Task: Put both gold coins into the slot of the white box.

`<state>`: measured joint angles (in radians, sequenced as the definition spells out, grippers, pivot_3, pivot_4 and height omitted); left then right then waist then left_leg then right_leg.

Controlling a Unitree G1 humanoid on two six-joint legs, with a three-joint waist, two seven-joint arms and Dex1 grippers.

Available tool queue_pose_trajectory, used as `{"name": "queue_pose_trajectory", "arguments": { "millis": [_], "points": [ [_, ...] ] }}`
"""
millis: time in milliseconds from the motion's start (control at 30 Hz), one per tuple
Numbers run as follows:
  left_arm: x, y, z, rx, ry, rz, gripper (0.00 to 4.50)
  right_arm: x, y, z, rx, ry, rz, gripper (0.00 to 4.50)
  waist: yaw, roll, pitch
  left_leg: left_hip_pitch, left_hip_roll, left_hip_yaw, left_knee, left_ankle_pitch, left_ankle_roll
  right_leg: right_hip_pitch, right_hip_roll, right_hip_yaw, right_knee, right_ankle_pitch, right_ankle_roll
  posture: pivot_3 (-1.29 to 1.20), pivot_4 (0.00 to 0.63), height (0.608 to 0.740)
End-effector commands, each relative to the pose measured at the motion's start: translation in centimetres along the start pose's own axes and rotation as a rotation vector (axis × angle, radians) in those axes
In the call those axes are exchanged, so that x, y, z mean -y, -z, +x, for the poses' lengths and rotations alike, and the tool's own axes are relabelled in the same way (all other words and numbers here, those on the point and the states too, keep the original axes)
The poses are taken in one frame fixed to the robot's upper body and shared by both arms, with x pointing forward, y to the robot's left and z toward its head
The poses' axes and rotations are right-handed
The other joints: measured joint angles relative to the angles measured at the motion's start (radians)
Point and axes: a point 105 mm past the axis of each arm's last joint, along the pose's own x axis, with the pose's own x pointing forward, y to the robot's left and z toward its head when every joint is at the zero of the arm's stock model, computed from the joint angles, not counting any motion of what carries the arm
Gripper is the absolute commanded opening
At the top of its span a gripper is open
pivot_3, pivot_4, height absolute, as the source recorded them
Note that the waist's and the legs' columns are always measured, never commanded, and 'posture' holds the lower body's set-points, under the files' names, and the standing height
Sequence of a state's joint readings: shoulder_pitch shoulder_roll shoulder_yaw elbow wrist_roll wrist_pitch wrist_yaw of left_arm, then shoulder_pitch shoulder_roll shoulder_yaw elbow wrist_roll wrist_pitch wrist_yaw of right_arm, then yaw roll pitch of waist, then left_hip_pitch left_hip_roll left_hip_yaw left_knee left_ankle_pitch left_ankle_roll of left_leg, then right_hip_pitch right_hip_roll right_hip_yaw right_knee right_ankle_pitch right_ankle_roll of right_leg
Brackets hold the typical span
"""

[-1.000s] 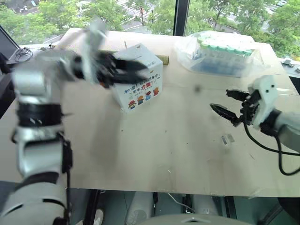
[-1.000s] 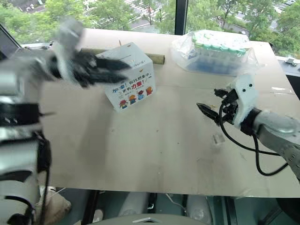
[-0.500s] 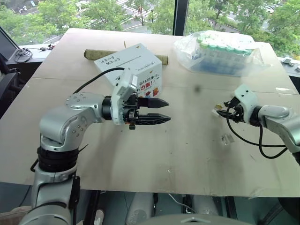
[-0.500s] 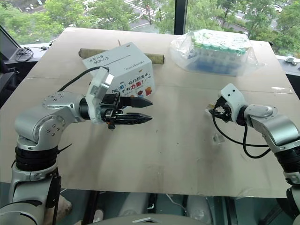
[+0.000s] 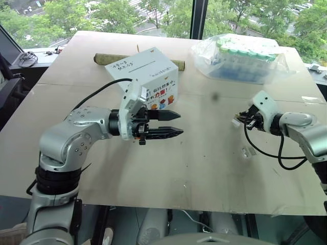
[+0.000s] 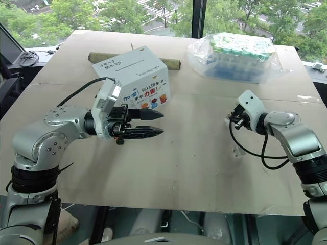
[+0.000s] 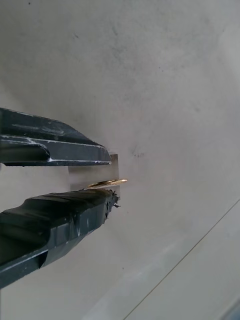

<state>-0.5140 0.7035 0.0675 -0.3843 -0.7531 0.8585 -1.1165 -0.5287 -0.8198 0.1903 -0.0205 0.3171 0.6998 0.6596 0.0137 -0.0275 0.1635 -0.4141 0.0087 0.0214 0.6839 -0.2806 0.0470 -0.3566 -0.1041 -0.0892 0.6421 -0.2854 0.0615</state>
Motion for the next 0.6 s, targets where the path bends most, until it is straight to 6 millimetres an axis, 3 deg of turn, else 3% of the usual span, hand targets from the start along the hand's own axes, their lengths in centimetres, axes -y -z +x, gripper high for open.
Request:
{"name": "queue_pose_trajectory", "arguments": {
  "millis": [33, 600],
  "points": [
    [0.7, -0.75, 0.05, 0.011, 0.024, 0.054, 2.65, 1.12, -1.23, -0.81, 0.035, 0.041, -0.016, 0.85, 0.001, 0.0, 0.0, 0.0, 0.0, 0.0, 0.0, 0.0, 0.0, 0.0, 0.0, 0.0, 0.0, 0.0, 0.0, 0.0, 0.15, 0.74],
    [0.71, -0.51, 0.05, 0.007, 0.017, 0.052, 2.65, 1.21, -1.49, -0.48, 0.04, 0.043, -0.015, 0.85, 0.0, 0.0, 0.0, 0.0, 0.0, 0.0, 0.0, 0.0, 0.0, 0.0, 0.0, 0.0, 0.0, 0.0, 0.0, 0.0, 0.15, 0.74]
  ]
}}
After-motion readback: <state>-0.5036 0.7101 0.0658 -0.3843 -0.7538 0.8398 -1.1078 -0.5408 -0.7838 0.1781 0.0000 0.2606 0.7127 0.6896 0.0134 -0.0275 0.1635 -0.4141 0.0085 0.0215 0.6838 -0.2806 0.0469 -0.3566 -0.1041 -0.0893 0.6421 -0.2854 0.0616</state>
